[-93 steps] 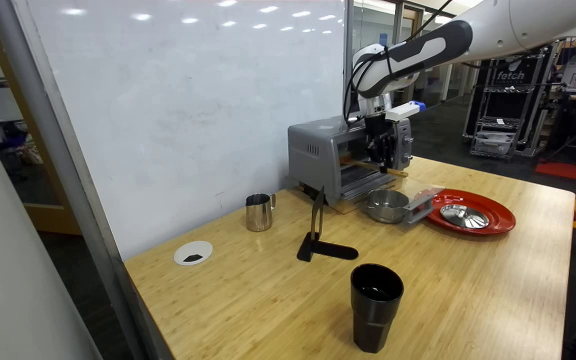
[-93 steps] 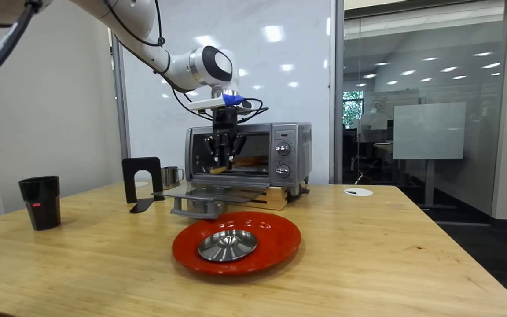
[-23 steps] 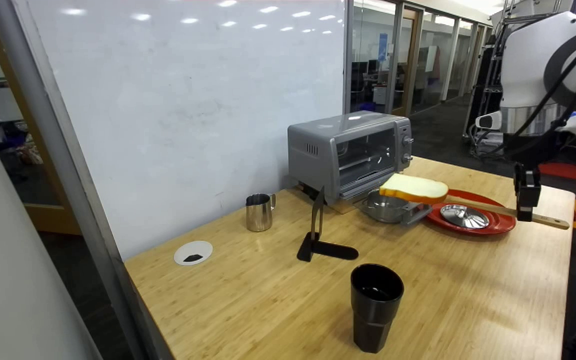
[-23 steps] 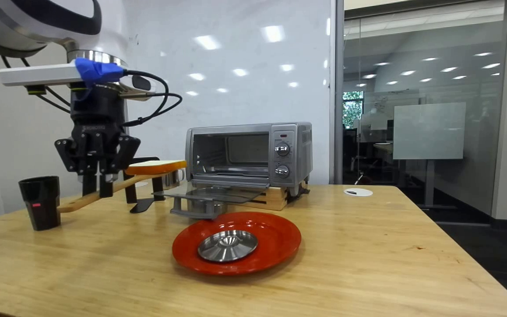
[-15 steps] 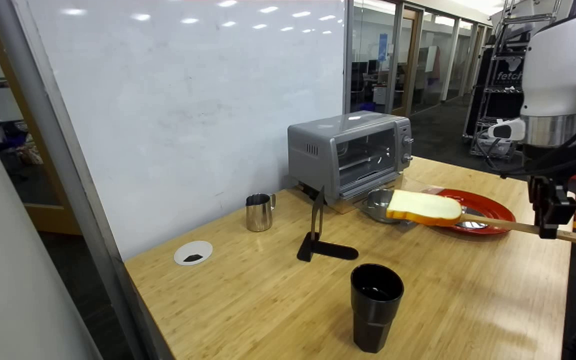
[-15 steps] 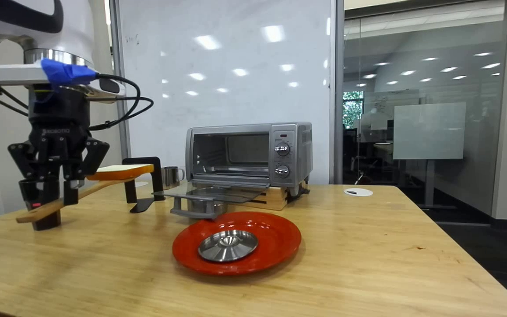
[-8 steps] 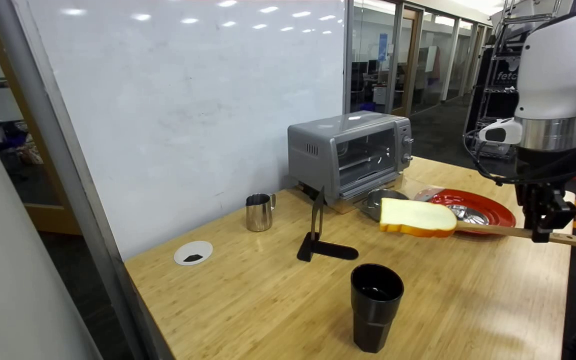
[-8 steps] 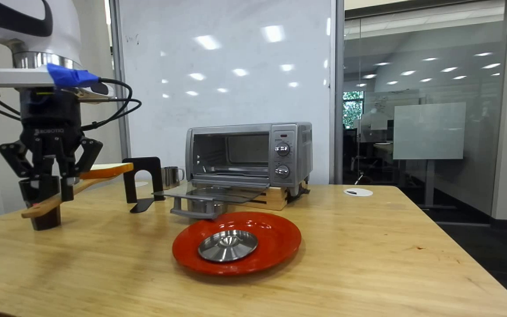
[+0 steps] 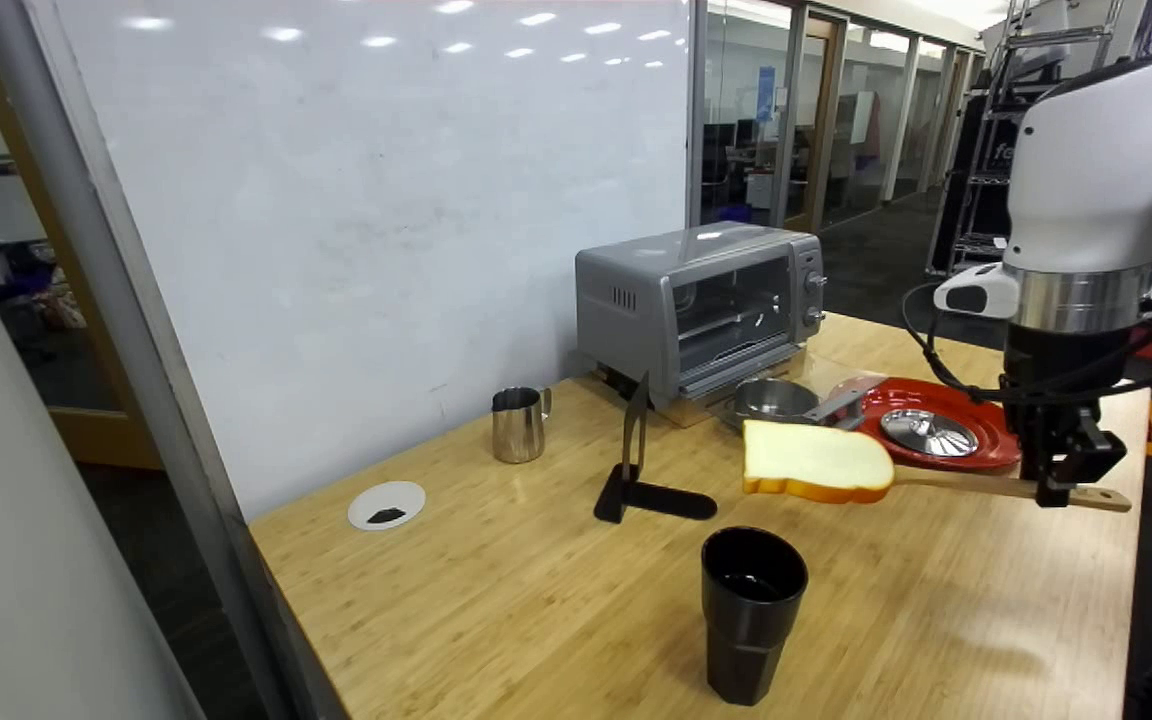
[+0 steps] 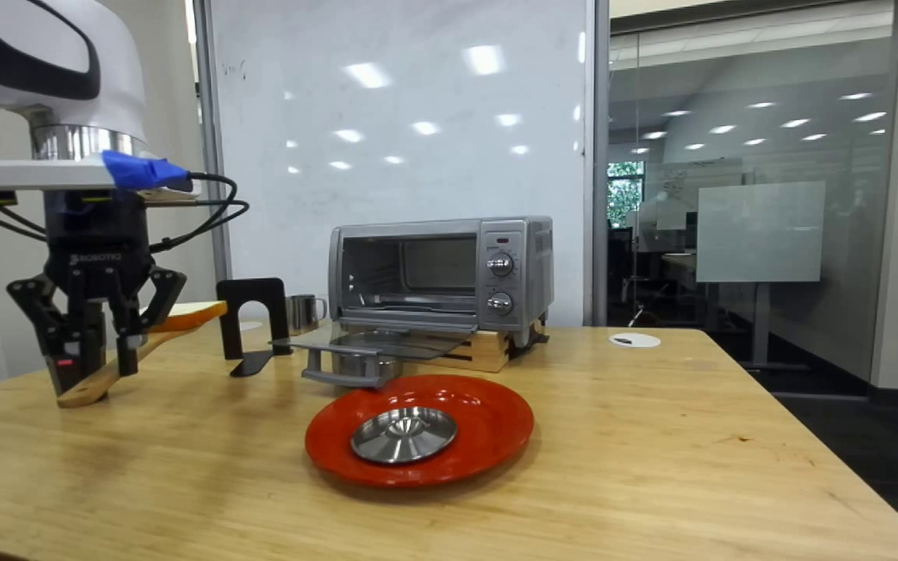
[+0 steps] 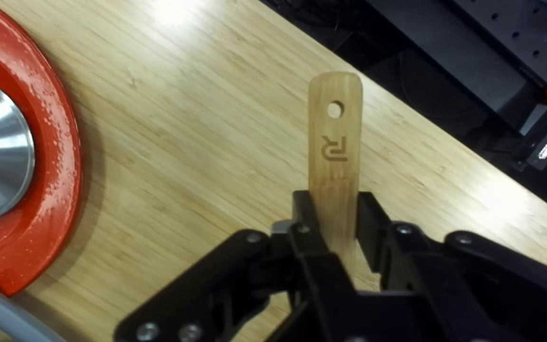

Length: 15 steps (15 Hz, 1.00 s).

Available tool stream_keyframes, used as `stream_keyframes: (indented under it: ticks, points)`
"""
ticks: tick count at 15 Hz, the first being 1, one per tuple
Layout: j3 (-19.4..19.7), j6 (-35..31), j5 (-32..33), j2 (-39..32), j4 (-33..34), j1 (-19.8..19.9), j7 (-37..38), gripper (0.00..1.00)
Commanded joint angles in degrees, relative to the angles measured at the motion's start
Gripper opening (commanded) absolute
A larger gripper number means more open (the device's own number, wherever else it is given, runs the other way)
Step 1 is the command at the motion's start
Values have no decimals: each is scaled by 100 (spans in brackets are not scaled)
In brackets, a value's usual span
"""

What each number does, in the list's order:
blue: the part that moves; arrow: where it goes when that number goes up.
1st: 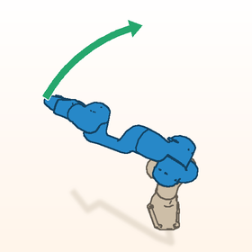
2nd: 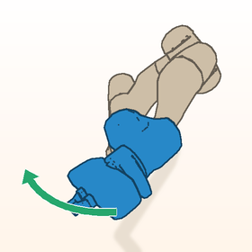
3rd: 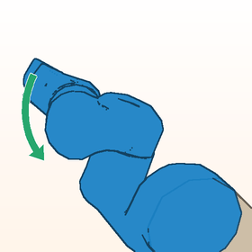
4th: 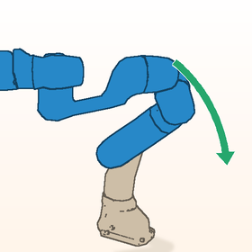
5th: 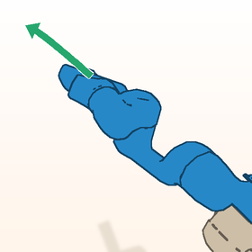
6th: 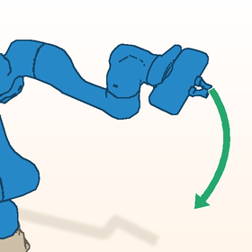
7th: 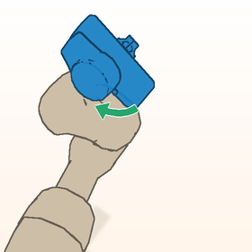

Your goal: Use the spatula to take the bread slice out of the oven

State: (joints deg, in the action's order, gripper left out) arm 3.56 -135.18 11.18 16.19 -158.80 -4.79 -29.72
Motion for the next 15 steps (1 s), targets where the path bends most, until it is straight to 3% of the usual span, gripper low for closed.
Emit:
stream_keyframes:
  ticks: [1, 15]
  points:
    - [-66, -292, 65, -636, 315, 49, 43, 7]
    - [-453, -233, -34, -2131, 1717, 85, 911, 7]
